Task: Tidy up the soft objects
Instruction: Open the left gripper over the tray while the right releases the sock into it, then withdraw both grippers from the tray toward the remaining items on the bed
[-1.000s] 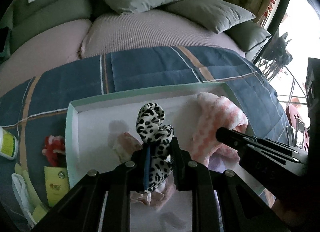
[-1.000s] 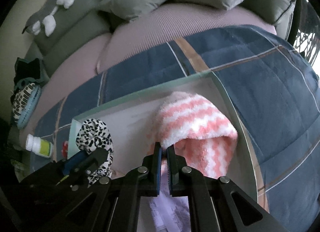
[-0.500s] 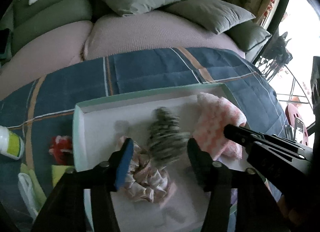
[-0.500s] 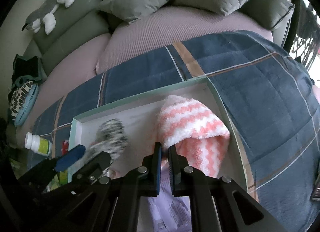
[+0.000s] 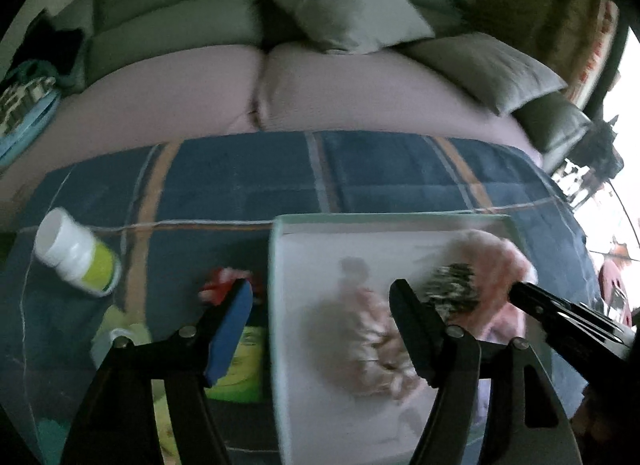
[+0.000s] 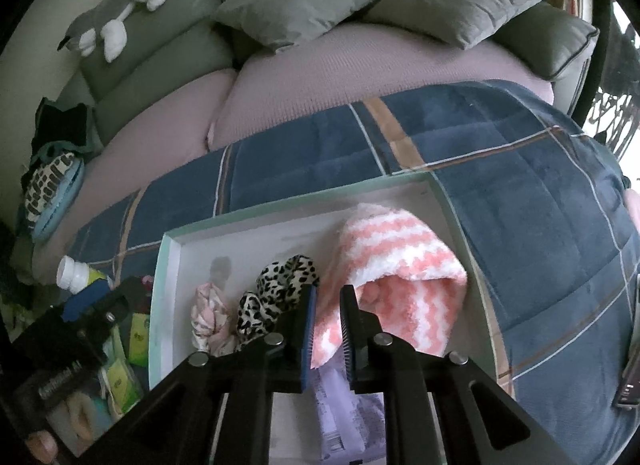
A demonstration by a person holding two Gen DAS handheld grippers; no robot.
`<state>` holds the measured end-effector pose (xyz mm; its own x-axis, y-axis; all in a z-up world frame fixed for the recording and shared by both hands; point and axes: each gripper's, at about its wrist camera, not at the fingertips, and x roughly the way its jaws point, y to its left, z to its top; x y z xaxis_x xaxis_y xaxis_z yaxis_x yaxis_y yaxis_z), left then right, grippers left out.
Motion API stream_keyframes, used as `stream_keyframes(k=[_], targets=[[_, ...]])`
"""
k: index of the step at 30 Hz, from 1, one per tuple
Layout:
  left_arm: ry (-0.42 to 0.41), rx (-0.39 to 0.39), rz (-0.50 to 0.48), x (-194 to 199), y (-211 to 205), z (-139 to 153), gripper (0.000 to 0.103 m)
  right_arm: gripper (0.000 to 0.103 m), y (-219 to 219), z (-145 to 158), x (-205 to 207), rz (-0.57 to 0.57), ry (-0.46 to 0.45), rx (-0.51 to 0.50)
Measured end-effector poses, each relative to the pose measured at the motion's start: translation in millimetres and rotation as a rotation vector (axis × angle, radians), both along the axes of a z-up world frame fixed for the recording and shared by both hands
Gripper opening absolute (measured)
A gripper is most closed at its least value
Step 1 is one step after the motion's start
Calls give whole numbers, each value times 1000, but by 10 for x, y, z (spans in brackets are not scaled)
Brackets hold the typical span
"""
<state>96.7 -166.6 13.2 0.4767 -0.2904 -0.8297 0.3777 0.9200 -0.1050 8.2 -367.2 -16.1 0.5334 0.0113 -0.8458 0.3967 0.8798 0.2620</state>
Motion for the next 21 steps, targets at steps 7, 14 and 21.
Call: stream_keyframes(k=[7,14,21], targets=[[33,66,145,162,360,-200,88,45,38,-54,40,-2,29,-20],[69,93,196,231,468,-365,98,59,117,-90,86,22,59,-51],[58,110,202,236,459,-391,99,77,150,-115,106,32,74,-65]])
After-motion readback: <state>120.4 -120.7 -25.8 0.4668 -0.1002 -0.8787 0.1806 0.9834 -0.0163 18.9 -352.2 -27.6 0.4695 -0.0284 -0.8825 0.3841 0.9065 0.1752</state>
